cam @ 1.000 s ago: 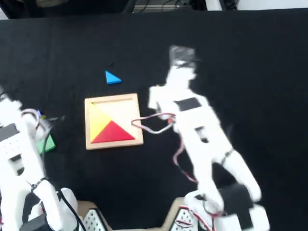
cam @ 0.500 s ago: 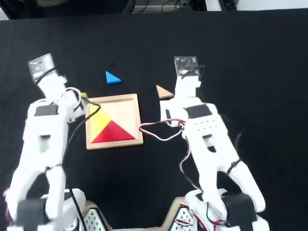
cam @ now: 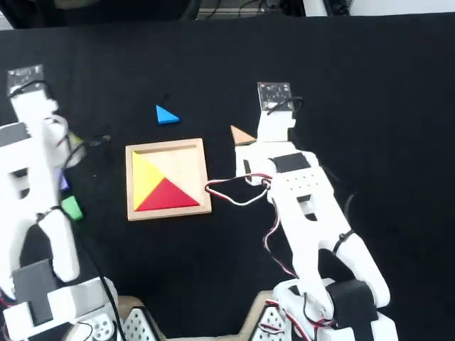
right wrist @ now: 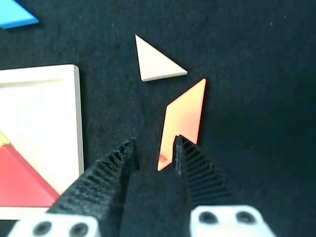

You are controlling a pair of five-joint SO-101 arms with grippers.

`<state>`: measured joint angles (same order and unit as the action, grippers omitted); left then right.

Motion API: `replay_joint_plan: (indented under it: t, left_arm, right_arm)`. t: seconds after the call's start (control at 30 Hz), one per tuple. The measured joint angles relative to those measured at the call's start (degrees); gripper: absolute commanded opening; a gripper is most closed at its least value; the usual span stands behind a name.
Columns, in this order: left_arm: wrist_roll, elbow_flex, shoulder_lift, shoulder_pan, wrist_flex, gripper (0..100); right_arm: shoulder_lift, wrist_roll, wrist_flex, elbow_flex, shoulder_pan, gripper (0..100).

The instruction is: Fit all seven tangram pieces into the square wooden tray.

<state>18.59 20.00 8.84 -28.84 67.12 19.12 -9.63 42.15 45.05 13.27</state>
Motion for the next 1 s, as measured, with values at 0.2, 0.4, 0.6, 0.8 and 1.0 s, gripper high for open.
replay_joint_plan:
  t: [0.2, 0.4, 0.6, 0.8, 1.0]
  left_arm:
    - [26.64, 0.79, -1.41, -3.52, 0.97, 20]
    - [21.01, 0.79, -4.75, -6.42, -1.76, 20]
    - [13.98, 4.92, -9.14, -10.02, -10.73, 21]
    - [13.63, 9.32, -11.87, -9.76, -20.84, 26]
    - [13.63, 9.93, -12.4, -9.76, -25.85, 26]
  right_arm:
    - [0.0, 0.0, -0.09, 0.0, 0.0, 12.4]
    - [0.0, 0.09, -0.09, 0.0, 0.0, 12.4]
    - [0.0, 2.29, -0.09, 0.0, 0.0, 12.4]
    - [0.0, 2.29, -0.09, 0.0, 0.0, 12.4]
    - [0.0, 2.29, -3.08, 2.2, 0.0, 12.4]
